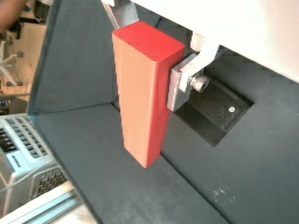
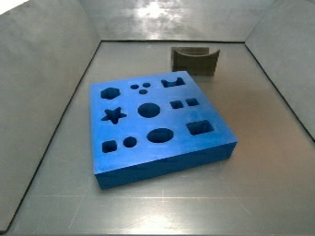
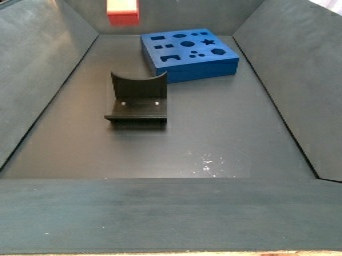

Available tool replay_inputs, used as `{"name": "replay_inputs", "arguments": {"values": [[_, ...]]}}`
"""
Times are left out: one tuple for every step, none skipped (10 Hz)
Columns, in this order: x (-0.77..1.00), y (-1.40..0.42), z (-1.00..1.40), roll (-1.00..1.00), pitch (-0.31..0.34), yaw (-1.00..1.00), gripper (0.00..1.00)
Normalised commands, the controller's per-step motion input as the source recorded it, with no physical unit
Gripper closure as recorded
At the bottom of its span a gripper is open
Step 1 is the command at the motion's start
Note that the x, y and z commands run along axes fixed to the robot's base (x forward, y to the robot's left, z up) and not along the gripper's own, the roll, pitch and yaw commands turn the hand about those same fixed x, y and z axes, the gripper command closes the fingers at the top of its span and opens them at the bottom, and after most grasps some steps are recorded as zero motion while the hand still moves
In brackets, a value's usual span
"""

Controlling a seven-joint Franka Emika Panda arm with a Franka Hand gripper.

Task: Pick up the rectangle object. Move up. Place the rectangle object on the fixture. Regrasp the rectangle object. Move to above the board. Insert the rectangle object.
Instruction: Move to above the board.

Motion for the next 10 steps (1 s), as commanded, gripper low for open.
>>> {"name": "replay_inputs", "arguments": {"values": [[-0.01, -0.02, 0.38, -0.03, 0.096, 0.03, 1.00], [0.00, -0.02, 0.22, -0.03, 0.106, 0.04, 1.00], [-0.69, -1.00, 0.18, -1.00, -0.007, -0.09, 1.00], [-0.69, -1.00, 0.16, -1.00, -0.010, -0.09, 1.00], [-0.75, -1.00, 0.18, -1.00, -0.029, -0.09, 1.00], [-0.76, -1.00, 0.16, -1.00, -0.032, -0.09, 1.00], [-0.77, -1.00, 0.17, -1.00, -0.026, -0.10, 1.00], [-0.78, -1.00, 0.17, -1.00, -0.021, -0.10, 1.00], [-0.80, -1.00, 0.17, -1.00, -0.019, -0.10, 1.00], [-0.58, -0.66, 0.11, -1.00, -0.013, -0.11, 1.00]]}}
